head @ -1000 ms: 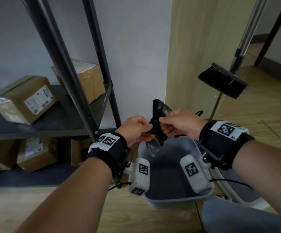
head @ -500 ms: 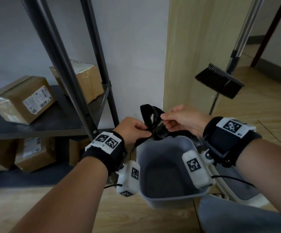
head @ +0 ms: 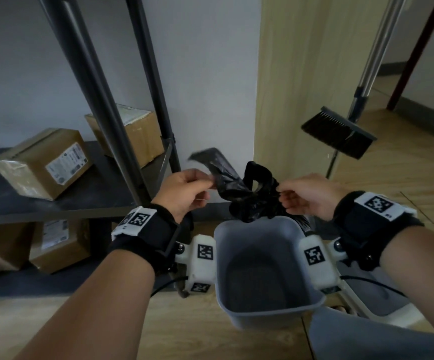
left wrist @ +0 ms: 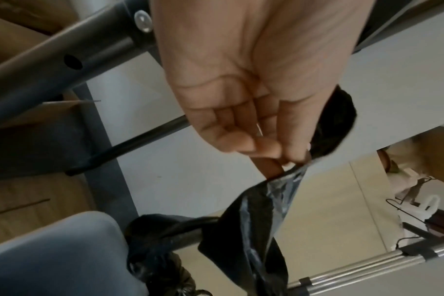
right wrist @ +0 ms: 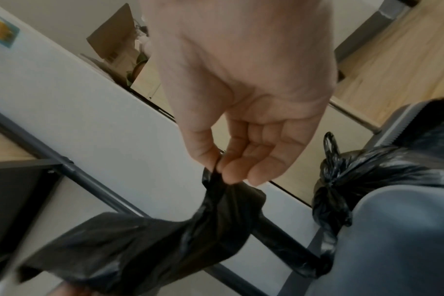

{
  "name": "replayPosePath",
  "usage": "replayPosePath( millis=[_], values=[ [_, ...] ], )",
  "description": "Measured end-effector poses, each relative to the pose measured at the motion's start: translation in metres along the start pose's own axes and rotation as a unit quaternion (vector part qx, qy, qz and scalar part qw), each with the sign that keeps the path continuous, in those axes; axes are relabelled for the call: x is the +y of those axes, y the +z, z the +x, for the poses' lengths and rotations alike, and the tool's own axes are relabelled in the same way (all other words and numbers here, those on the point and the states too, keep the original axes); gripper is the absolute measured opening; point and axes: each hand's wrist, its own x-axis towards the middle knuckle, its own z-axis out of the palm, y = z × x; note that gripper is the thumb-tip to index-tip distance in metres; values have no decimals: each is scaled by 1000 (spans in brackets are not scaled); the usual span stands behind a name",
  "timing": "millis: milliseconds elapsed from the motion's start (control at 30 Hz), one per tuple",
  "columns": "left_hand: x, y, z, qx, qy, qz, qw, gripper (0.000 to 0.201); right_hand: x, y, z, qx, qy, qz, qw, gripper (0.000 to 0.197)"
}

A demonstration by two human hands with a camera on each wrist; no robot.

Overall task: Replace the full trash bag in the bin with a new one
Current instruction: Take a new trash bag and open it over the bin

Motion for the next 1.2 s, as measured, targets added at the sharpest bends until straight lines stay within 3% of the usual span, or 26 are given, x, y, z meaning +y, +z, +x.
replayPosePath(
  millis=[133,233,333,467,633,767,933,1100,1200],
  values=[
    [2,5,-1,-14,-42,-115,992,29,-6,4,-4,-40,-13,59,997,12],
    [3,9,-3,-49,-69,-118,989,36,-9,7,-7,-96,-39,78,992,9],
    [1,14,-4,-76,-77,-60,992,34,-12,13,-9,-125,-66,81,987,5],
    [-7,13,-3,-65,-14,83,994,24,-12,18,-8,-142,-83,84,983,4],
    [-5,14,-5,-87,22,152,984,19,-13,21,-11,-153,-99,74,980,11],
    [-6,20,-5,-101,29,214,971,20,-12,22,-10,-135,-109,75,982,11],
    [-8,19,-2,-87,24,158,983,10,-9,20,-7,-91,-112,89,985,14],
    [-9,8,-4,-145,-12,260,955,5,-15,12,-3,3,-93,192,977,15],
    [-11,2,-1,-115,-28,181,976,8,-16,2,0,35,-67,215,974,17]
  ],
)
